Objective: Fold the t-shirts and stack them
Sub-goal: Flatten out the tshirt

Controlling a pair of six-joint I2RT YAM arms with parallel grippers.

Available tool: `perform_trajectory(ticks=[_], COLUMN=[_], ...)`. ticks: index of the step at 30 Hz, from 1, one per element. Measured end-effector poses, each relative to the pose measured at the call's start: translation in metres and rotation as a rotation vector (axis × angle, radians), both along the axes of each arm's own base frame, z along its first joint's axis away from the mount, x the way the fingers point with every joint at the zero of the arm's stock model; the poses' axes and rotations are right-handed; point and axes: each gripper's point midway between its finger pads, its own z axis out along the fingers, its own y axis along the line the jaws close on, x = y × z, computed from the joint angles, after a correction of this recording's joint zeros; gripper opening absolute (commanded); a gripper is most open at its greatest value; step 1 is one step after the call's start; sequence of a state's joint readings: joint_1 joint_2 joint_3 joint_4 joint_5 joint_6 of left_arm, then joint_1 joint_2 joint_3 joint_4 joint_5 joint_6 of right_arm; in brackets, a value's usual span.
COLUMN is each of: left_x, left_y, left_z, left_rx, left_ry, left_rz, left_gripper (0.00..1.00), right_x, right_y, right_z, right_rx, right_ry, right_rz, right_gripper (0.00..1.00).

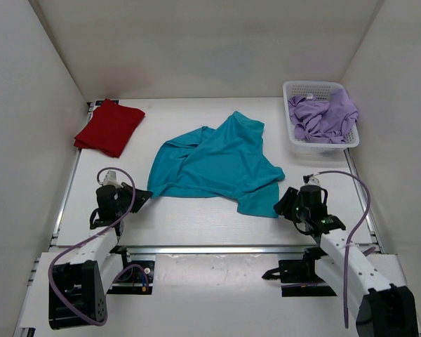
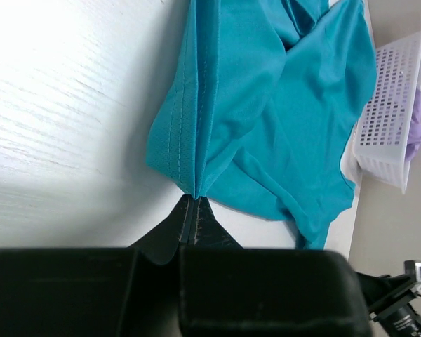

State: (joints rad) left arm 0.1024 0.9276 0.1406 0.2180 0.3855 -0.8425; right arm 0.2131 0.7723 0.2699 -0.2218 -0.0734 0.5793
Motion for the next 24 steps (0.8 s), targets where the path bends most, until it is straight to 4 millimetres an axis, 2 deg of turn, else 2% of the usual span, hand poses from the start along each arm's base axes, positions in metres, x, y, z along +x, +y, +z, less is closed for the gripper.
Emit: perform_trajectory(ticks=[3, 7, 10, 17, 20, 24], left_x=[-0.002, -0.004, -0.003, -0.002, -0.003, -0.004], left_y=[-0.006, -0.014, -0.02, -0.026, -0.031, -0.034], left_z=[0.0, 0.003, 0.009, 0.014, 0.016, 0.017], left_rx=[-0.007, -0.016, -0.021, -0.046, -0.049, -0.05], left_ry=[-0.003, -0.022, -0.046, -0.075, -0.085, -0.087], left_rz=[-0.016, -0.043, -0.062, -0.068, -0.086, -0.1], left_gripper=[0.0, 0.0, 0.0, 0.0, 0.0, 0.0], right_x=[-0.022, -0.033, -0.03, -0.036, -0.034, -0.03], right_y=[-0.007, -0.003, 0.0, 0.001, 0.001, 0.001], right_z=[-0.015, -0.023, -0.021, -0.028, -0.029, -0.026], right_rx=[-0.005, -0.016, -0.014, -0.006, 0.015, 0.038], right_ry=[0.079, 0.152, 0.16, 0.212, 0.22, 0.21], right_rz=[-0.041, -0.036, -0.037, -0.054, -0.057, -0.059], right_gripper=[0.41, 0.37, 0.33, 0.15, 0.0, 0.0])
